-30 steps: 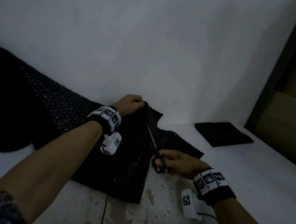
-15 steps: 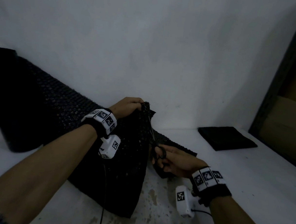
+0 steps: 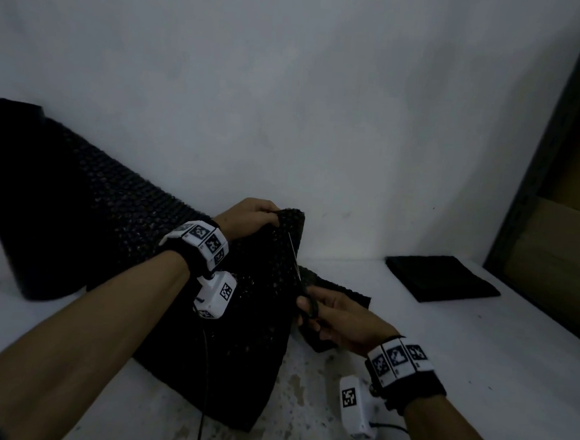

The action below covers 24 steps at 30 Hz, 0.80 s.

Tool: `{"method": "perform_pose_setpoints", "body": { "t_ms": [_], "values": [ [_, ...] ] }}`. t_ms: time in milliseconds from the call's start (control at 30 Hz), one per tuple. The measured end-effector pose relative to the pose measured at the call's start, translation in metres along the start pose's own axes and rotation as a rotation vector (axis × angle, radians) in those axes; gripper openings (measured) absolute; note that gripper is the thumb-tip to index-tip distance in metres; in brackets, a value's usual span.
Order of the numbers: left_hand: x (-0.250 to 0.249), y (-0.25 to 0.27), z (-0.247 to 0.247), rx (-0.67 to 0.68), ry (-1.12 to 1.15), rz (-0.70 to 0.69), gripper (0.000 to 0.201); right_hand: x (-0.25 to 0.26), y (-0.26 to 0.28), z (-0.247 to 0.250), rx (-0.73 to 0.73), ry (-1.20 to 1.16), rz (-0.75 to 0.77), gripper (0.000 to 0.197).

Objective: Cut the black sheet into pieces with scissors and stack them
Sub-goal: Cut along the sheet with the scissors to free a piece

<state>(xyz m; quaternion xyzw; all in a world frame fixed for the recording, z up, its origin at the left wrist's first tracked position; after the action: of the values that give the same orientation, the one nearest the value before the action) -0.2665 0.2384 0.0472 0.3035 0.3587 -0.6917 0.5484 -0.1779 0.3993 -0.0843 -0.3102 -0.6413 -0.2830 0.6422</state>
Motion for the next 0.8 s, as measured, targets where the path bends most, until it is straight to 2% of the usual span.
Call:
{"method": "perform_pose_setpoints", "body": {
  "t_ms": [133, 267, 333, 433, 500, 567, 633, 733, 800],
  "values": [
    [0.003, 0.001, 0.006, -0.032, 0.005, 0.001, 0.014, 0.0, -0.001, 0.005, -0.057, 0.041, 0.02, 0.024],
    [0.002, 0.005, 0.009, -0.039, 0.034, 0.006, 0.019, 0.001, -0.004, 0.005, -0.073, 0.065, 0.04, 0.009],
    [0.0, 0.008, 0.01, -0.044, 0.046, 0.012, 0.025, 0.003, -0.005, 0.004, -0.083, 0.083, 0.042, 0.02],
    [-0.002, 0.01, 0.01, -0.035, 0.036, 0.022, 0.021, 0.005, -0.007, 0.005, -0.076, 0.069, 0.026, 0.01],
    [-0.002, 0.01, 0.009, -0.026, 0.026, 0.031, 0.019, 0.003, -0.009, 0.008, -0.08, 0.051, 0.013, 0.032],
    [0.0, 0.007, 0.008, -0.016, 0.015, 0.04, 0.017, 0.003, -0.011, 0.008, -0.077, 0.027, 0.001, 0.044],
    [0.003, 0.004, 0.008, -0.007, -0.001, 0.04, 0.011, 0.004, -0.013, 0.006, -0.05, 0.004, -0.005, 0.043],
    [0.008, 0.002, 0.009, -0.007, -0.015, 0.052, 0.025, 0.007, -0.016, 0.006, -0.038, -0.006, 0.005, 0.044],
    [0.009, 0.002, 0.006, 0.013, -0.014, 0.046, 0.023, 0.008, -0.017, 0.007, -0.048, 0.002, 0.006, 0.05]
  ]
}}
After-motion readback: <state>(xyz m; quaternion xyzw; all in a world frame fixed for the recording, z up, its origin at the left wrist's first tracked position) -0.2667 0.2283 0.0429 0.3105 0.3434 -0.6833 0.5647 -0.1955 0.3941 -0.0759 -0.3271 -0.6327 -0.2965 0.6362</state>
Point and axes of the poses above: each hand's wrist, its own y-axis away from the middle knuckle, its own z-axis out of the back of the hand, x = y × z, the point moved 10 cm from there along -y, towards the middle knuckle, and after that the axes turned 2 degrees about z, right-handed, at the moved point
